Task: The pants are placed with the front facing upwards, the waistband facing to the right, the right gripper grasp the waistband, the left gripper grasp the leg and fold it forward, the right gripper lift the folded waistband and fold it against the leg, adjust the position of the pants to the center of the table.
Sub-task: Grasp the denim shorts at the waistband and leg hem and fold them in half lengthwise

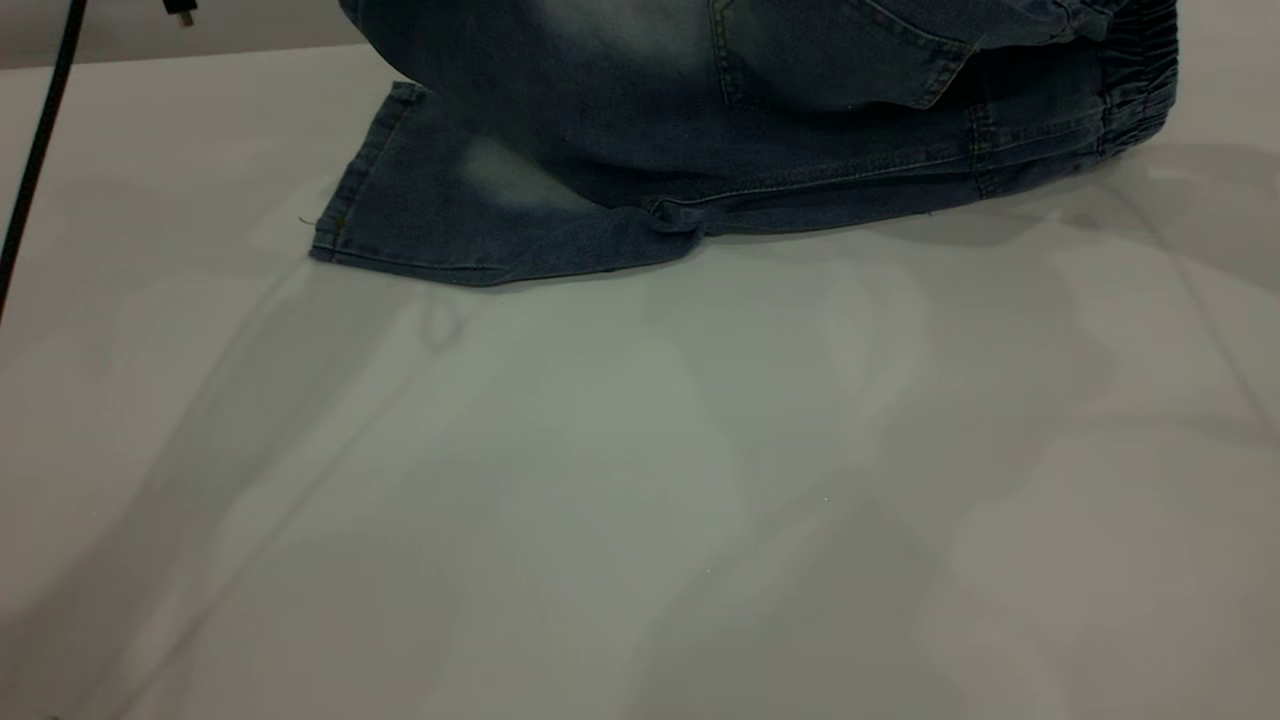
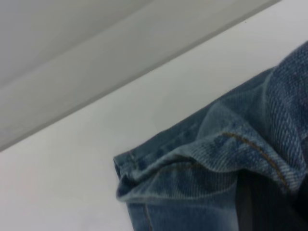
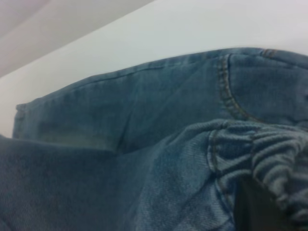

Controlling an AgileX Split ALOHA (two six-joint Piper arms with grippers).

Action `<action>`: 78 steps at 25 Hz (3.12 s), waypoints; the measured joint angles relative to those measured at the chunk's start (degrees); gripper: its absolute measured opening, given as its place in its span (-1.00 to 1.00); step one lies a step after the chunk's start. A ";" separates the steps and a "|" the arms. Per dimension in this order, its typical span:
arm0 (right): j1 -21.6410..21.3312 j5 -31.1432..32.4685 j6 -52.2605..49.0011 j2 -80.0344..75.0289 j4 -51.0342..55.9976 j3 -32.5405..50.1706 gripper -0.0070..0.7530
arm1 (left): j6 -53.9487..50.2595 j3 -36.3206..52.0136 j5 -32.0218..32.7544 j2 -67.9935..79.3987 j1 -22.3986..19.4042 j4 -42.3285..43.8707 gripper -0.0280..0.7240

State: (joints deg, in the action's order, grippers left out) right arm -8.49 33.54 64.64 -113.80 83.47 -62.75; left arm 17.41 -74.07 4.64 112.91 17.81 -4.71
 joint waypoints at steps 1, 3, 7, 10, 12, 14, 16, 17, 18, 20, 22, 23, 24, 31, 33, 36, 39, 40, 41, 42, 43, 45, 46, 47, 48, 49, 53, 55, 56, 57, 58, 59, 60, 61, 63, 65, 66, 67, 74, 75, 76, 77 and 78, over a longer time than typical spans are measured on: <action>0.00 -0.19 0.00 0.00 0.00 0.00 -0.89 | 0.00 -0.21 -0.21 0.06 -0.23 0.07 -0.72; 0.00 -0.19 0.07 0.00 0.00 0.00 -0.89 | 0.05 -0.76 -0.21 0.39 -0.99 0.14 -0.72; 0.00 -0.08 0.11 0.00 0.11 0.00 -0.89 | -0.25 -1.24 2.20 0.67 -3.06 0.14 -0.72; 0.00 0.05 0.11 0.00 0.19 0.00 -0.89 | -0.47 -1.24 2.68 0.67 -4.05 -0.02 -0.72; 0.00 0.05 0.11 0.00 0.19 0.00 -0.89 | -0.76 -1.24 2.68 0.67 -4.05 -0.02 -0.72; 0.00 0.07 0.11 0.00 0.19 0.00 -0.89 | -1.55 -1.24 2.68 0.67 -4.05 -0.02 -0.72; 0.00 0.07 0.11 0.00 0.19 0.00 -0.89 | -1.91 -1.24 2.68 0.67 -4.05 -0.02 -0.72; 0.00 0.07 0.11 0.00 0.19 0.00 -0.89 | -1.91 -1.24 2.68 0.67 -4.05 -0.02 -0.72; 0.00 0.07 0.11 0.00 0.19 0.00 -0.89 | -1.91 -1.24 2.93 0.67 -4.05 -0.02 -0.72; 0.00 0.07 0.11 0.00 0.26 0.00 -0.88 | -1.91 -1.19 3.30 0.67 -4.05 -0.02 -0.72; 0.00 -0.04 0.44 0.00 0.31 0.00 -0.84 | -1.85 -1.19 3.30 0.67 -4.05 -0.02 -0.72; 0.00 -0.04 0.76 0.00 0.31 0.00 -0.80 | -1.85 -1.19 3.50 0.67 -4.05 -0.02 -0.72; 0.00 -0.04 1.05 0.00 0.31 0.00 -0.75 | -1.85 -1.19 3.70 0.67 -4.05 -0.02 -0.72; 0.00 -0.60 1.05 0.00 0.36 0.00 0.01 | -1.85 -1.19 4.10 0.67 -4.05 -0.02 -0.72; 0.00 -0.88 1.05 0.00 0.36 0.00 0.19 | -1.85 -1.19 4.47 0.67 -3.99 -0.02 -0.72; -0.07 -1.67 1.05 0.00 0.36 0.00 0.39 | -3.38 -1.19 5.68 0.67 -3.99 -0.16 -0.72; -0.07 -1.86 1.05 0.00 0.36 0.00 0.45 | -5.48 -1.19 6.57 0.67 -3.99 -0.16 -0.72; -0.07 -1.86 1.05 0.00 0.36 0.00 0.46 | -6.22 -1.19 7.01 0.67 -3.99 -0.20 -0.72; -0.07 -1.86 1.00 0.00 0.36 0.00 0.46 | -7.04 -1.19 7.53 0.67 -3.99 -0.20 -0.72; -0.07 -1.81 1.00 0.00 0.36 0.00 0.47 | -7.87 -1.19 8.06 0.67 -3.99 -0.20 -0.72; -0.07 -1.81 1.00 0.00 0.36 0.00 0.47 | -8.72 -1.19 8.93 0.67 -3.99 -0.20 -0.72; -0.07 -1.81 1.00 0.00 0.36 0.00 0.47 | -11.28 -1.19 10.22 0.67 -3.99 -0.20 -0.72; -0.07 -1.81 1.00 0.00 0.36 0.00 0.47 | -12.59 -1.19 10.51 0.67 -3.99 -0.20 -0.72; -0.07 -1.81 1.00 0.00 0.36 0.00 0.47 | -14.15 -1.19 10.74 0.67 -3.99 -0.20 -0.72; -0.07 -1.81 1.00 0.00 0.36 0.00 0.47 | -15.33 -1.19 11.09 0.67 -3.99 -0.20 -0.72; -0.07 -1.76 1.00 0.00 0.36 0.00 0.47 | -16.54 -1.19 11.60 0.67 -3.99 -0.14 -0.72; -0.07 -1.83 1.00 0.00 0.36 0.00 0.47 | -18.05 -1.19 14.90 0.67 -3.99 0.10 -0.72; -0.07 -2.01 1.06 0.00 0.36 0.00 0.47 | -18.05 -1.19 15.64 0.67 -3.99 0.23 -0.72; -0.07 -2.06 1.06 0.00 0.36 0.00 0.47 | -18.05 -1.19 15.77 0.67 -3.99 0.23 -0.72; -0.07 -2.06 1.24 0.00 0.36 0.00 0.47 | -18.05 -1.19 15.77 0.67 -3.99 0.24 -0.72; -0.07 -2.08 1.24 0.00 0.36 0.00 0.47 | -18.05 -1.19 15.77 0.67 -3.99 0.24 -0.72; -0.07 -2.08 1.29 0.00 0.36 0.00 0.47 | -18.05 -1.19 15.77 0.67 -3.99 0.24 -0.72; -0.07 -2.08 1.29 0.00 0.36 0.00 0.47 | -18.05 -1.19 15.82 0.67 -3.99 0.24 -0.72; -0.07 -2.12 1.29 0.00 0.36 0.00 0.47 | -17.99 -1.19 15.85 0.67 -3.99 0.30 -0.72; -0.07 -2.12 1.42 0.00 0.36 0.00 0.47 | -17.41 -1.13 15.85 0.67 -3.99 0.42 -0.71; -0.07 -2.25 1.42 0.00 0.36 0.00 0.47 | -17.41 -0.96 15.94 0.67 -3.99 0.42 -0.67; -0.07 -2.25 1.42 0.00 0.36 0.00 0.47 | -16.54 -0.91 15.94 0.67 -3.99 0.42 -0.64; -0.07 -2.31 1.42 0.00 0.36 0.00 0.47 | -16.09 -0.91 15.94 0.67 -3.99 0.42 -0.59; -0.07 -2.36 1.46 0.00 0.36 0.00 0.47 | -16.10 -0.91 15.98 0.67 -3.99 0.42 0.12; -0.07 -2.36 1.46 0.00 0.36 0.00 0.47 | -16.10 -0.91 15.98 0.67 -3.99 0.42 0.22; -0.07 -2.29 1.46 0.00 0.36 0.00 0.47 | -16.10 -0.91 15.93 0.67 -3.99 0.42 0.30; -0.07 -2.15 1.46 0.00 0.36 0.00 0.47 | -16.10 -0.91 15.87 0.67 -3.99 0.37 0.36; -0.07 -2.00 1.46 0.00 0.36 0.00 0.47 | -16.10 -0.91 15.72 0.67 -3.99 0.37 0.39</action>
State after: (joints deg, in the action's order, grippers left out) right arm -8.56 31.54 66.10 -113.80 83.84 -62.75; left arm 1.31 -74.97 20.36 113.58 13.82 -4.35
